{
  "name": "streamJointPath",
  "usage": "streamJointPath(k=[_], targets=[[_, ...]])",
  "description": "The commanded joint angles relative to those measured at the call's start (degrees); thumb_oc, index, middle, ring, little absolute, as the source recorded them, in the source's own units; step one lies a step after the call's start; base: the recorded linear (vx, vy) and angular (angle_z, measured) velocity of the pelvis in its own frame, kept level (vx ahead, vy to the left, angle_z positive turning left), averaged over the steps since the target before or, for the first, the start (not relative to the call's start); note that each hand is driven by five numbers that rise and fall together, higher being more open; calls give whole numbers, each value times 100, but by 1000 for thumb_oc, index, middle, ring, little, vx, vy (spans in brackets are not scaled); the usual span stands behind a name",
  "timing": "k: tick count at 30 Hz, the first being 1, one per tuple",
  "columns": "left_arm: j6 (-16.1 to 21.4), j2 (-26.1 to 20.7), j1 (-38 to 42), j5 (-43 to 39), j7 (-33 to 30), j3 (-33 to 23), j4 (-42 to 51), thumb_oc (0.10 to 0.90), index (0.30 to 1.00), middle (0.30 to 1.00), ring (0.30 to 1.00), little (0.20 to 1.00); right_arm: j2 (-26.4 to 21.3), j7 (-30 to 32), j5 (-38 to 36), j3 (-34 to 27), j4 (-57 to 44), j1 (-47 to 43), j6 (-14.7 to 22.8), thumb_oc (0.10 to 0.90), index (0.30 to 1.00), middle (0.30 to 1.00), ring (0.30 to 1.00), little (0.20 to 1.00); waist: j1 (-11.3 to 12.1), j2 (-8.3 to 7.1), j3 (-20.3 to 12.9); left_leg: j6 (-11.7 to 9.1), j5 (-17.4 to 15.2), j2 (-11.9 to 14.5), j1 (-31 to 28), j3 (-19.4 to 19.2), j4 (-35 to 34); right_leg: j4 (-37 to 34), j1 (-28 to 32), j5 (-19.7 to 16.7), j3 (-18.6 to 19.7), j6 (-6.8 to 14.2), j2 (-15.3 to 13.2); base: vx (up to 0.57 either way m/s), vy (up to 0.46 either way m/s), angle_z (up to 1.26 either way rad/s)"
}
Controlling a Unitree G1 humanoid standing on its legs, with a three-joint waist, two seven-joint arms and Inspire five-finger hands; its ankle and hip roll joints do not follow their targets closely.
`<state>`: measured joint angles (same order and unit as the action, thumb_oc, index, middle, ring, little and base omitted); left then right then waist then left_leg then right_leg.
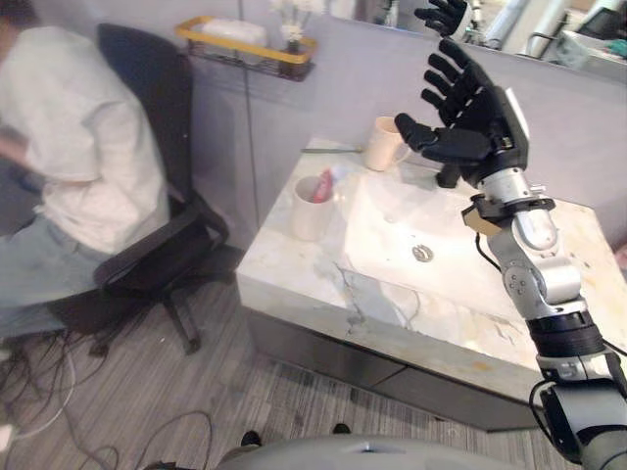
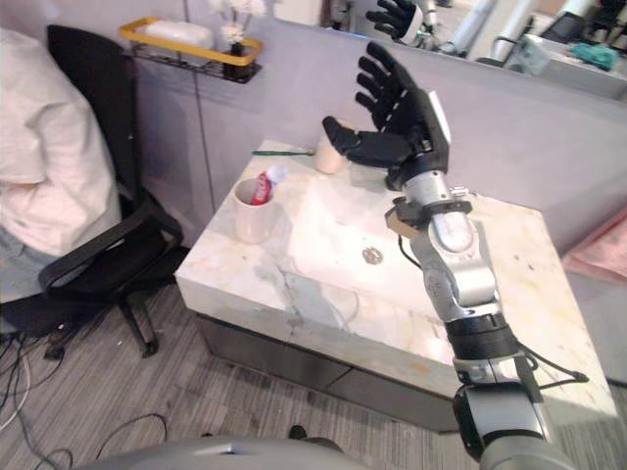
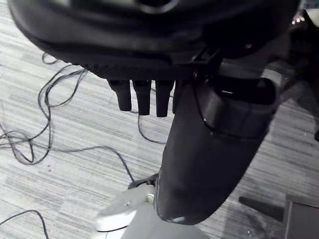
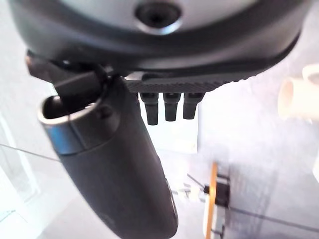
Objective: Organize the bathroom.
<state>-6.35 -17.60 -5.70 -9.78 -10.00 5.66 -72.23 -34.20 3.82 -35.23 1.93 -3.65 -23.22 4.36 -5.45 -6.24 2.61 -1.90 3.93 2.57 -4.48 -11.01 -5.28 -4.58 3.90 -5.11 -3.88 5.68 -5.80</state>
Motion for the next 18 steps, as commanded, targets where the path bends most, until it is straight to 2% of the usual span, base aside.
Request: streamJointPath(k=[1, 5, 7, 9, 10, 13, 14, 16, 17, 18], targets=[[152, -90, 332, 214, -164, 88, -494, 800, 900, 900, 900, 900, -561, 301, 67, -760, -645, -213, 836, 800, 900, 900, 900, 900, -12, 143, -200, 161, -611, 28, -244, -189, 28, 240, -284, -191, 37, 541, -248, -75, 92, -23], [246, -78, 300, 333, -281, 80, -507, 800, 900, 900, 900, 900, -885, 752, 578, -1598, -1015, 580, 1386, 800, 900, 900, 900, 900, -287, 118, -219, 155, -605, 45, -199, -373, 28, 305, -472, -472, 195, 622, -277, -60, 58, -20], [326, -128, 298, 472, -310, 42, -532, 800, 900, 900, 900, 900, -1100, 1188, 1117, -2144, -1059, 1071, 1842, 800, 900, 900, 900, 900, -457, 106, -198, 125, -603, 71, -198, -509, 28, 362, -705, -745, 284, 673, -287, -84, 27, -37], [327, -186, 298, 401, -397, 15, -526, 800, 900, 900, 900, 900, -1229, 1671, 1129, -2556, -940, 1372, 2003, 800, 900, 900, 900, 900, -538, 118, -128, 150, -644, 97, -205, -695, 28, 604, -855, -761, 123, 723, -299, -163, 0, -44], [307, -223, 303, 354, -447, -60, -529, 800, 900, 900, 900, 900, -1220, 1690, 985, -2714, -785, 1549, 2248, 800, 900, 900, 900, 900, -576, 117, -94, 174, -640, 107, -190, -778, 28, 746, -905, -758, 62, 733, -299, -217, -33, -80], [296, -360, 322, -1, -606, -307, -548, 800, 900, 900, 900, 900, -1063, 1874, 240, -3172, -348, 2090, 2604, 800, 900, 900, 900, 900, -623, 161, -41, 261, -527, 172, -80, -1025, 28, 1283, -876, -462, -90, 660, -200, -230, -61, -61], [328, -408, 343, -92, -642, -417, -575, 800, 900, 900, 900, 900, -911, 2204, 469, -3294, -149, 2277, 2806, 800, 900, 900, 900, 900, -633, 181, -38, 269, -479, 203, -24, -1089, 28, 1541, -884, -351, -114, 606, -170, -198, -53, -29], [389, -424, 355, -151, -667, -484, -599, 800, 900, 900, 900, 900, -838, 2548, 807, -3410, -21, 2428, 2948, 800, 900, 900, 900, 900, -654, 193, -39, 270, -435, 222, 28, -1141, 28, 1657, -836, -286, -140, 580, -147, -177, -69, -48], [520, -447, 336, -172, -780, -570, -582, 800, 900, 900, 900, 900, -758, 3345, 956, -3652, 143, 2637, 2928, 800, 900, 900, 900, 900, -633, 196, -68, 256, -320, 255, 201, -1288, 28, 1815, -627, -79, -142, 565, -65, -228, -113, -65], [576, -446, 322, -166, -791, -630, -573, 800, 900, 900, 900, 900, -704, 3533, 1110, -3753, 304, 2692, 2955, 800, 900, 900, 900, 900, -616, 192, -89, 253, -290, 257, 281, -1335, 28, 1841, -535, -32, -153, 571, -37, -184, -121, -82]])
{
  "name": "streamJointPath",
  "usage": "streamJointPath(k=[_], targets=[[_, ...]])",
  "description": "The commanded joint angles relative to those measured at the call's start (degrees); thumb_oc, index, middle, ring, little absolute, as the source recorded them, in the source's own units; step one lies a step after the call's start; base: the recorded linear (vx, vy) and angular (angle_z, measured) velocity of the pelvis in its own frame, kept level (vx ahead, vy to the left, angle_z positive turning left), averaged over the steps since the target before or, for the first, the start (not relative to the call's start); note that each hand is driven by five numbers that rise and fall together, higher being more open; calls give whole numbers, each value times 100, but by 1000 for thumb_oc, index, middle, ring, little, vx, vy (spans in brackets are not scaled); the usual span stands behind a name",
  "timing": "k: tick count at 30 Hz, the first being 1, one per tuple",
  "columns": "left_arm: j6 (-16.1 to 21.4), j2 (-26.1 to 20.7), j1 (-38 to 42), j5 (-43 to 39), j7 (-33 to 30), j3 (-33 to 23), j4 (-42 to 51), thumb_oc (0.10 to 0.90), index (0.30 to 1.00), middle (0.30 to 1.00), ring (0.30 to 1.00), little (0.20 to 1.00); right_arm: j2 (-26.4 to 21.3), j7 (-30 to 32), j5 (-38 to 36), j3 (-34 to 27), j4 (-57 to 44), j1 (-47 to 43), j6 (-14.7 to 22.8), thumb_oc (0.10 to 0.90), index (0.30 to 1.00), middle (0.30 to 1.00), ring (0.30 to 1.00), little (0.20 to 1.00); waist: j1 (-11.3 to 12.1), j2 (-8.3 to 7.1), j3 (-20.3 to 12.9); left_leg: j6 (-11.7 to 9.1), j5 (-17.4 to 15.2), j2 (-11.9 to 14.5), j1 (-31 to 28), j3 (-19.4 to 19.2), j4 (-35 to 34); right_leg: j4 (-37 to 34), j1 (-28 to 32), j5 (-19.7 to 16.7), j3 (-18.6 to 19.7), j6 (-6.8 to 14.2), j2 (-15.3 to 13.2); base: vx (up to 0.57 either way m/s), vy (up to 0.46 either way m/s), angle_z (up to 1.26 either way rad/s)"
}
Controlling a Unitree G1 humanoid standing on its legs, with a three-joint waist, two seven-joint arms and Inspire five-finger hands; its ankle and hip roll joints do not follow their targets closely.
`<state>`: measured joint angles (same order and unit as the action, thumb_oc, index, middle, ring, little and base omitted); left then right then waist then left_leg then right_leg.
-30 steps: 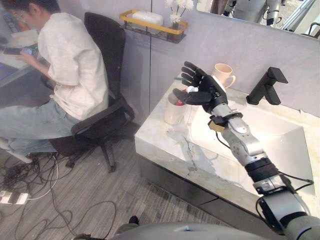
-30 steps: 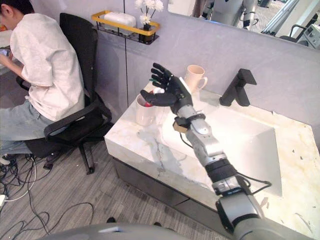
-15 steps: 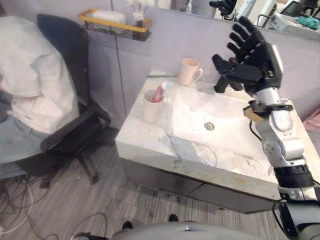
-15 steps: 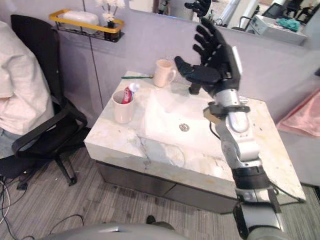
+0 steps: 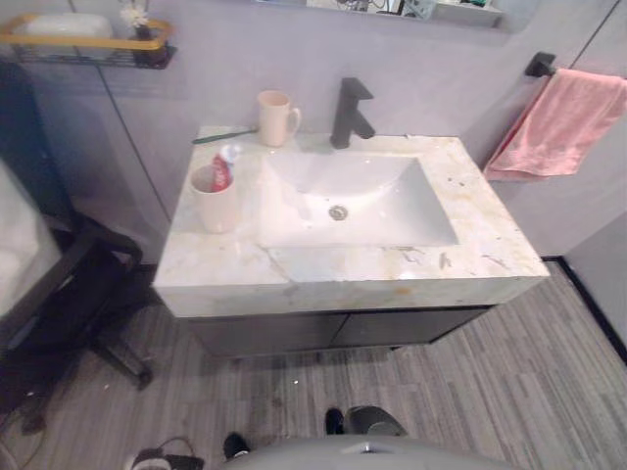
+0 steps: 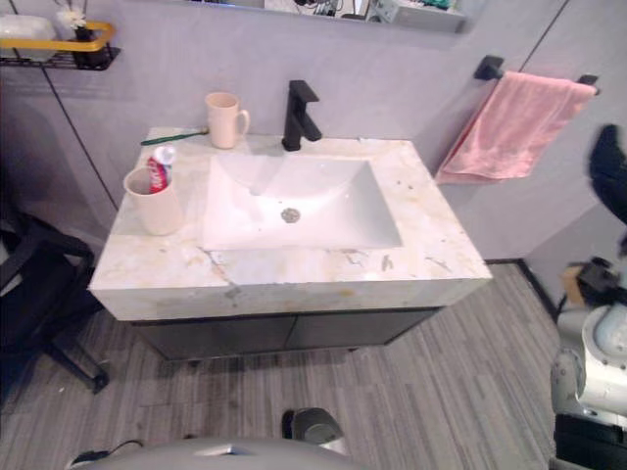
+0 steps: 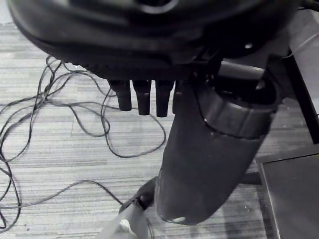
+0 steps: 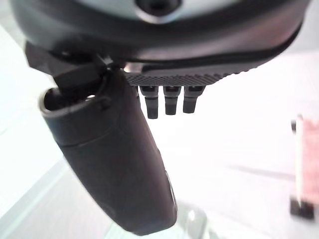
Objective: Organize the bathroom.
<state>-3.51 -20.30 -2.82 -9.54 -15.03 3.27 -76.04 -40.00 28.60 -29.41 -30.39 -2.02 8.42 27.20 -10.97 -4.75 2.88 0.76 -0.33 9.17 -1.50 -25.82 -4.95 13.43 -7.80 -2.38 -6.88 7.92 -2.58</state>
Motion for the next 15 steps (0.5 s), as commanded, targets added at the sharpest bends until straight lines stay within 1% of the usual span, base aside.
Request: streamJointPath(k=[1, 2, 3, 4, 5, 6, 7, 8, 9, 10, 11, 12, 13, 14, 15], targets=[[354, -175, 20, -206, -321, -455, -186, 800, 900, 900, 900, 900, -55, 1447, 693, -625, 369, -410, 531, 800, 900, 900, 900, 900, -28, 38, -164, -41, 42, -434, 34, 193, -5, 57, 812, -150, 163, 403, -357, -106, -105, -92], [399, -160, 3, -234, -363, -461, -180, 800, 900, 900, 900, 900, 53, 1710, 560, -648, 534, -393, 452, 800, 900, 900, 900, 900, 2, 25, -179, -47, 58, -446, 96, 148, -5, 12, 947, -35, 136, 409, -336, -113, -129, -145], [431, -146, -26, -312, -388, -486, -152, 800, 900, 900, 900, 900, 155, 1908, 596, -701, 765, -368, 304, 800, 900, 900, 900, 900, 72, 10, -201, -77, 103, -443, 148, 99, -5, -151, 1084, 47, 24, 383, -363, -164, -188, -102], [484, -153, -39, -449, -394, -498, -191, 800, 900, 900, 900, 900, 313, 2206, 885, -723, 1170, -298, 229, 800, 900, 900, 900, 900, 145, 8, -224, -118, 141, -429, 269, -26, 3, -357, 1285, 261, -108, 336, -313, -149, -221, -70], [491, -147, -49, -513, -388, -532, -211, 800, 900, 900, 900, 900, 368, 2262, 702, -683, 1508, -238, 227, 800, 900, 900, 900, 900, 215, -9, -223, -188, 226, -384, 313, -61, 12, -546, 1395, 321, -233, 278, -289, -116, -216, -17], [490, -137, -49, -553, -390, -548, -219, 800, 900, 900, 900, 900, 434, 2250, 540, -689, 1770, -208, 159, 800, 900, 900, 900, 900, 239, -3, -224, -240, 286, -347, 347, -51, 13, -728, 1482, 454, -235, 208, -234, -100, -233, -35], [473, -125, -32, -602, -389, -545, -237, 800, 900, 900, 900, 900, 469, 2310, 368, -676, 2366, -156, 6, 800, 900, 900, 900, 900, 276, -3, -211, -349, 378, -279, 368, -35, 14, -1008, 1601, 591, -249, 84, -147, -82, -193, -29], [442, -114, -21, -593, -374, -544, -247, 800, 900, 900, 900, 900, 484, 2302, 264, -655, 2577, -141, -64, 800, 900, 900, 900, 900, 288, 2, -206, -388, 408, -253, 377, -32, 14, -1094, 1625, 630, -260, 45, -119, -150, -277, -35], [327, -61, 7, -569, -331, -483, -260, 800, 900, 900, 900, 900, 725, 1814, -386, -426, 3431, -98, -318, 800, 900, 900, 900, 900, 297, -2, -139, -526, 557, -140, 405, -8, 23, -1346, 1652, 594, -276, -81, -15, -219, -282, -32], [264, 13, 45, -553, -412, -334, -250, 800, 900, 900, 900, 900, 969, 1820, -421, 27, 4265, -82, -500, 800, 900, 900, 900, 900, 302, -5, -39, -615, 695, -88, 476, 70, 37, -1587, 1671, 457, -218, -169, 75, -225, -269, -28], [222, 21, 60, -558, -416, -305, -248, 800, 900, 900, 900, 900, 1014, 1647, -554, 127, 4433, -100, -568, 800, 900, 900, 900, 900, 301, -5, -19, -630, 721, -80, 497, 91, 39, -1638, 1682, 431, -211, -188, 91, -191, -192, -6], [155, 43, 94, -582, -421, -276, -247, 800, 900, 900, 900, 900, 1149, 1308, -1122, 298, 4754, -126, -601, 800, 900, 900, 900, 900, 307, -1, 23, -679, 786, -53, 536, 117, 48, -1815, 1689, 330, -237, -212, 127, -198, -183, -7], [154, 87, 145, -749, -449, -199, -264, 800, 900, 900, 900, 900, 1438, 866, -1961, 471, 5452, -190, -791, 800, 900, 900, 900, 900, 326, 33, 71, -763, 886, 14, 549, 154, 53, -1843, 1593, 266, -272, -231, 159, -192, -174, -14], [159, 102, 177, -772, -453, -184, -280, 800, 900, 900, 900, 900, 1487, 703, -1959, 509, 5774, -209, -628, 800, 900, 900, 900, 900, 333, 40, 80, -767, 892, 17, 545, 169, 52, -1843, 1569, 258, -254, -241, 177, -189, -160, -18], [187, 133, 248, -801, -470, -146, -317, 800, 900, 900, 900, 900, 1616, 417, -1731, 713, 6249, -258, -526, 800, 900, 900, 900, 900, 363, 68, 111, -763, 892, 14, 540, 211, 53, -1843, 1553, 243, -251, -266, 201, -120, -97, -5]])
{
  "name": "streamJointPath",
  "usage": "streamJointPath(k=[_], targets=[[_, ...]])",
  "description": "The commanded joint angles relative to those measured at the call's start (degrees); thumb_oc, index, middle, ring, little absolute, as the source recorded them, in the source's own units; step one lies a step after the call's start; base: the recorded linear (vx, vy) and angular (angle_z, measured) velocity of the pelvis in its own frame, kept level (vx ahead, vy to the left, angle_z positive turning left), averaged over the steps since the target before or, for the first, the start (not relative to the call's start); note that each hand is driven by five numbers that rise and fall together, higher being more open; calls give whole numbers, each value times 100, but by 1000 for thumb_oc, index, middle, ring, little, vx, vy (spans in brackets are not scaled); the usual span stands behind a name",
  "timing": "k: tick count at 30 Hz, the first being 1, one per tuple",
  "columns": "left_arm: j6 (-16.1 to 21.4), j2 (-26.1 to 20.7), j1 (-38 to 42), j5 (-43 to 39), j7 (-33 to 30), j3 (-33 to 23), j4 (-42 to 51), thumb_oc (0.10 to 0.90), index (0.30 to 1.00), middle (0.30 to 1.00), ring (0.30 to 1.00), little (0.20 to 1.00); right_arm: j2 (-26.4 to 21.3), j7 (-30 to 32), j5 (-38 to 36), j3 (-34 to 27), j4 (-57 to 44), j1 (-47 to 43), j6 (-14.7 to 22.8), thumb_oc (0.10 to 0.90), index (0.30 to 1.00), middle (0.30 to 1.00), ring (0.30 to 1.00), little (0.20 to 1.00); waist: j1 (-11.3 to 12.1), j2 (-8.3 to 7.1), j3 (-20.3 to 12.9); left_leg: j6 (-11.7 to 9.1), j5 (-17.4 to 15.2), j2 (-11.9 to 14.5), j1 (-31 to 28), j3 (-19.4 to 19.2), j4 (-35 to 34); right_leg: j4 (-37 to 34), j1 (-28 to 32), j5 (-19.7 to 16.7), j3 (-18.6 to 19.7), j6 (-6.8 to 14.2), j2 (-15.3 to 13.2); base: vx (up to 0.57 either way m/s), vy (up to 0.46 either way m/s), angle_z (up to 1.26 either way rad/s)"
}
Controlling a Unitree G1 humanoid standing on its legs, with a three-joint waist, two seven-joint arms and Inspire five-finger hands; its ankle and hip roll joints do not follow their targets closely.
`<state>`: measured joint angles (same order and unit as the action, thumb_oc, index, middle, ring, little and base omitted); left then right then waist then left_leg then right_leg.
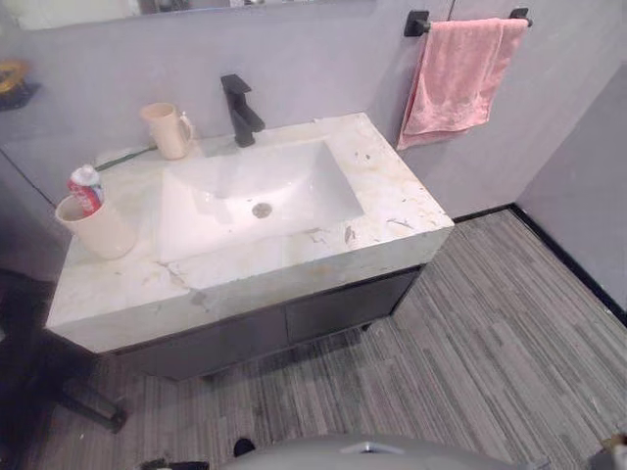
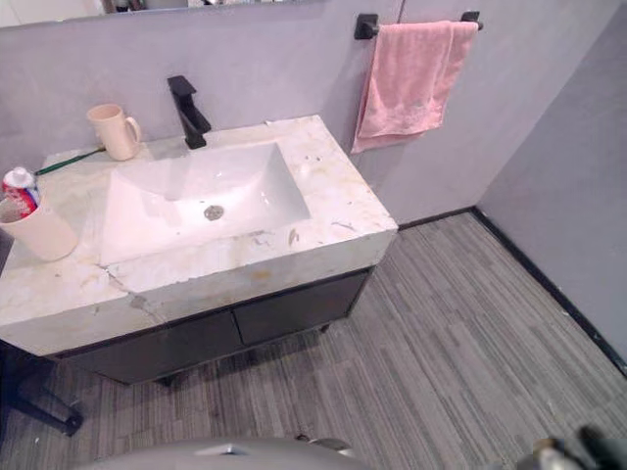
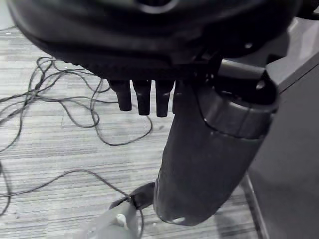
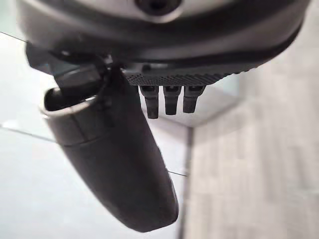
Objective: Organize the bathroom.
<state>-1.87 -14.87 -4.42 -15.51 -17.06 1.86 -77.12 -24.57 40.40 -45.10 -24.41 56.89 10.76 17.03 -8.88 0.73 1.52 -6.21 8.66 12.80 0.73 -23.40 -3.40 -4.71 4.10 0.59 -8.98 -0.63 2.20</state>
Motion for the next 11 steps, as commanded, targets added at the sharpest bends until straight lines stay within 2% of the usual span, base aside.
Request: streamJointPath(k=[1, 2, 3, 4, 5, 6, 7, 8, 10, 11], targets=[[-15, -387, 468, -53, -243, 24, -211, 800, 900, 900, 900, 900, 250, -894, 74, 447, 563, -554, 231, 800, 900, 900, 900, 900, 181, -455, 288, -62, 24, -355, 307, 31, -98, -29, 363, -68, -72, 557, -260, -206, -130, 7], [-64, -351, 501, 46, -228, 66, -193, 800, 900, 900, 900, 900, 363, -1090, -2, 741, 648, -614, -68, 800, 900, 900, 900, 900, 229, -431, 340, -12, 221, -323, 365, 29, -75, -29, 312, -163, -116, 486, -226, -210, -117, 19], [-99, -279, 530, -53, -238, 169, -180, 800, 900, 900, 900, 900, 502, -1560, 174, 1003, 698, -706, -533, 800, 900, 900, 900, 900, 276, -410, 368, 28, 186, -384, 338, 230, -32, -29, 304, -170, -114, 455, -246, -187, -80, 16], [-112, -263, 542, -78, -225, 176, -175, 800, 900, 900, 900, 900, 537, -1746, 301, 1192, 754, -737, -660, 800, 900, 900, 900, 900, 304, -411, 375, 65, 117, -426, 312, 317, 28, -29, 288, -173, -99, 436, -263, -151, -34, 10], [-104, -201, 554, -23, -185, 182, -169, 800, 900, 900, 900, 900, 677, -2346, 806, 1708, 1023, -817, -978, 800, 900, 900, 900, 900, 361, -423, 372, 144, -127, -532, 256, 554, 370, -29, 237, -206, -80, 397, -339, -106, -7, 3], [-100, -190, 555, 3, -174, 186, -164, 800, 900, 900, 900, 900, 690, -2518, 852, 1790, 1063, -830, -1051, 800, 900, 900, 900, 900, 363, -425, 374, 154, -170, -547, 255, 595, 440, -29, 234, -212, -77, 393, -351, -156, -16, 2], [-110, -133, 568, 62, -92, 215, -95, 800, 900, 900, 900, 900, 795, -3366, 1581, 2351, 1104, -890, -1346, 800, 900, 900, 900, 900, 412, -465, 389, 233, -404, -679, 252, 829, 1008, -29, 188, -257, -27, 350, -422, -99, -10, -4], [-115, -120, 565, 72, -77, 228, -67, 800, 900, 900, 900, 900, 836, -3563, 1959, 2465, 1072, -898, -1500, 800, 900, 900, 900, 900, 417, -475, 391, 259, -480, -722, 243, 882, 1106, -29, 177, -270, -22, 351, -439, -123, -5, -10], [-126, -106, 562, 306, 126, 212, 71, 800, 900, 900, 900, 900, 854, -4364, 2885, 3282, 1076, -907, -1461, 800, 900, 900, 900, 900, 460, -503, 360, 429, -915, -1024, 41, 1194, 1266, 26, 50, -308, 13, 373, -507, -75, 12, -15], [-149, -122, 569, 357, 196, 246, 121, 800, 900, 900, 900, 900, 860, -4479, 2764, 3452, 1036, -908, -1506, 800, 900, 900, 900, 900, 478, -489, 362, 452, -1025, -1085, -90, 1276, 1155, 49, 51, -293, -18, 390, -498, -52, 9, -19]])
